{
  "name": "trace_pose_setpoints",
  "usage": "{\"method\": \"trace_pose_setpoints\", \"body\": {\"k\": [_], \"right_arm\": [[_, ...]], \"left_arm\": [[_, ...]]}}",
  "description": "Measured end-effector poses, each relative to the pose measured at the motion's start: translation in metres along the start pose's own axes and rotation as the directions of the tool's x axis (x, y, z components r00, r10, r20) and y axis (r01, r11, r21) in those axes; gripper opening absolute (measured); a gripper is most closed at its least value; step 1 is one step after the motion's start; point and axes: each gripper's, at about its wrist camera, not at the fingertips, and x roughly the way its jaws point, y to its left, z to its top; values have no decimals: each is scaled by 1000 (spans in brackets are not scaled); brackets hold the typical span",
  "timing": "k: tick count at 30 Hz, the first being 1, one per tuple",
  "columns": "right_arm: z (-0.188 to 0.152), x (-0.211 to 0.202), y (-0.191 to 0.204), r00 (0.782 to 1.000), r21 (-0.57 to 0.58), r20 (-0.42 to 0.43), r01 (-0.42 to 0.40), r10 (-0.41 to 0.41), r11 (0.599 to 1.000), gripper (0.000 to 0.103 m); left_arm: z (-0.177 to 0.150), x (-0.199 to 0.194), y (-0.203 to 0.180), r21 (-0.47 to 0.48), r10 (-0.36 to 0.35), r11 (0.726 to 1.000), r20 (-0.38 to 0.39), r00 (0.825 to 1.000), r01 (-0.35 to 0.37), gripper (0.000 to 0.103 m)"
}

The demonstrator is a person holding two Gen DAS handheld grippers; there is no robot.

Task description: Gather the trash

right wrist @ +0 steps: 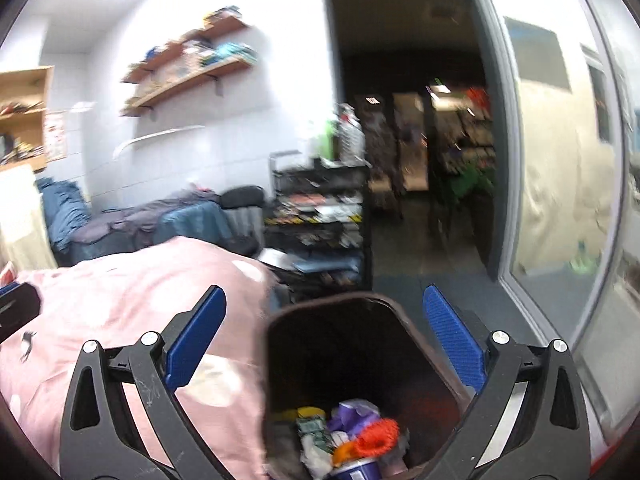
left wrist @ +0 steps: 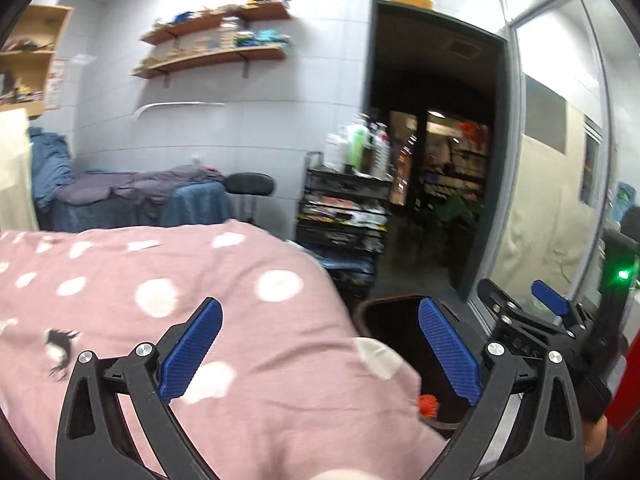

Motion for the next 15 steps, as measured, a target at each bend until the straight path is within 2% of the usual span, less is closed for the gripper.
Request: {"method": "trace_pose_setpoints", "body": {"k": [4, 7, 12, 15], "right_arm": [[-3, -28, 23, 997, -6, 63, -54, 54, 999, 98], [-5, -42, 38, 987, -12, 61, -151, 151, 988, 98], [-12, -66, 64, 975, -95, 76, -203, 210, 975, 98], [-18, -76, 79, 968, -88, 91, -228, 236, 970, 98]], "left_arm": [[-7, -20, 23, -55, 73, 996, 37, 997, -71, 98], [-13, -37, 36, -67, 138, 989, 68, 988, -133, 98], [-22, -68, 52, -77, 244, 969, 129, 961, -236, 98], [-25, -82, 60, -94, 301, 953, 159, 940, -289, 98]]}}
